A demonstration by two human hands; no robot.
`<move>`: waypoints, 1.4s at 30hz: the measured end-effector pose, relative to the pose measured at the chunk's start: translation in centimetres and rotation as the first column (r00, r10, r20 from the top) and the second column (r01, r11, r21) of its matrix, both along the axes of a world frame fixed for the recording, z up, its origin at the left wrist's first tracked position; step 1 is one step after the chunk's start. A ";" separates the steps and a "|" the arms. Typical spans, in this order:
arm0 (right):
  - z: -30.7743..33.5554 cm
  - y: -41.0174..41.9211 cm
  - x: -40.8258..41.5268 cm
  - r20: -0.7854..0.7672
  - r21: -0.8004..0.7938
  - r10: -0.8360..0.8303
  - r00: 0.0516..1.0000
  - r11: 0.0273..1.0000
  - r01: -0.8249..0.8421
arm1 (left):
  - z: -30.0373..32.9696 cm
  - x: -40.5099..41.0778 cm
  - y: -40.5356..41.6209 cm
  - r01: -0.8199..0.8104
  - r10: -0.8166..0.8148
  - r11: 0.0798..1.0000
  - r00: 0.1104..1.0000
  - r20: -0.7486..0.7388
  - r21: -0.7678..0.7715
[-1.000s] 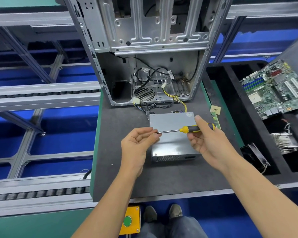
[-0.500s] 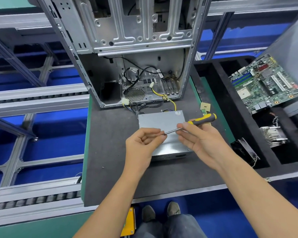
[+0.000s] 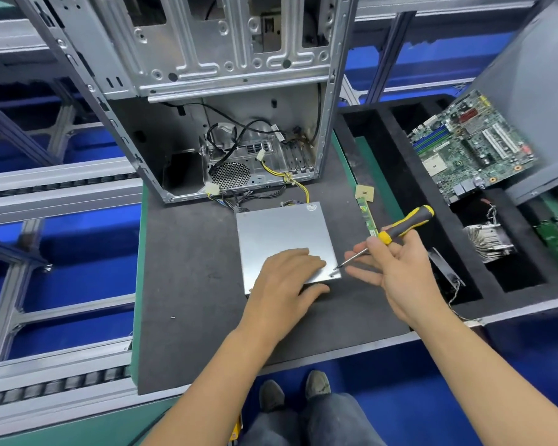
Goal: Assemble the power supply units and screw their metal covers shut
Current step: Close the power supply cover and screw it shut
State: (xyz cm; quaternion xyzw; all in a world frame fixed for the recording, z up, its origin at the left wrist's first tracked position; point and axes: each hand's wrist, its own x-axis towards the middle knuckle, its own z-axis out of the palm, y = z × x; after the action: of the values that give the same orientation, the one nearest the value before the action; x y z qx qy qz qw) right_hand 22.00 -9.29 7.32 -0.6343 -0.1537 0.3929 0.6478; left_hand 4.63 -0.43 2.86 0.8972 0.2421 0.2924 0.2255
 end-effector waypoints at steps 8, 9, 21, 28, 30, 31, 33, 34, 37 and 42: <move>-0.5 -0.2 0.0 0.109 -0.065 0.041 0.993 0.997 -0.034 | -1.0 0.7 0.2 -0.023 0.020 0.999 0.998 0.067 0.046; -0.5 -0.1 -0.1 0.112 -0.064 0.046 0.993 0.997 -0.039 | -1.0 0.6 0.2 -0.023 0.020 0.999 0.998 0.063 0.045; 0.2 0.1 -1.0 0.377 -0.104 0.142 0.915 0.988 -0.111 | -1.0 0.7 0.1 -0.029 0.029 0.999 0.999 0.029 0.021; 1.2 -0.1 -1.6 0.716 -0.237 0.339 0.611 0.940 -0.244 | -0.8 1.0 0.0 -0.055 0.054 0.998 0.998 0.042 0.024; 1.3 -0.1 -1.9 0.770 -0.258 0.360 0.527 0.931 -0.259 | -0.5 1.6 -0.3 -0.099 0.098 0.995 0.995 0.036 0.019; 1.5 0.0 -2.0 0.782 -0.266 0.366 0.505 0.928 -0.261 | -0.3 1.9 -0.5 -0.122 0.122 0.992 0.992 0.029 0.012; 1.7 0.1 -2.1 0.791 -0.276 0.368 0.489 0.927 -0.253 | 0.0 2.4 -0.8 -0.160 0.161 0.987 0.987 0.021 -0.016; 1.9 0.1 -2.2 0.791 -0.286 0.372 0.486 0.927 -0.243 | 0.2 2.5 -0.9 -0.174 0.175 0.984 0.984 0.019 -0.033; 2.3 0.2 -2.0 0.771 -0.326 0.407 0.491 0.913 -0.246 | 0.2 2.5 -0.9 -0.182 0.182 0.982 0.983 -0.011 -0.045; 6.3 0.4 -1.2 0.886 -0.287 0.408 0.221 0.856 -0.431 | 0.0 2.5 -0.9 -0.166 0.166 0.985 0.986 -0.001 -0.036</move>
State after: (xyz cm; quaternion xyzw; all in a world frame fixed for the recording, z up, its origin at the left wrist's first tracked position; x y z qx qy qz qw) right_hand 20.78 -8.88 13.60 -0.6692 -0.6593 0.1219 0.3205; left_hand 7.11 -1.29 2.87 0.8695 0.3210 0.3065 0.2167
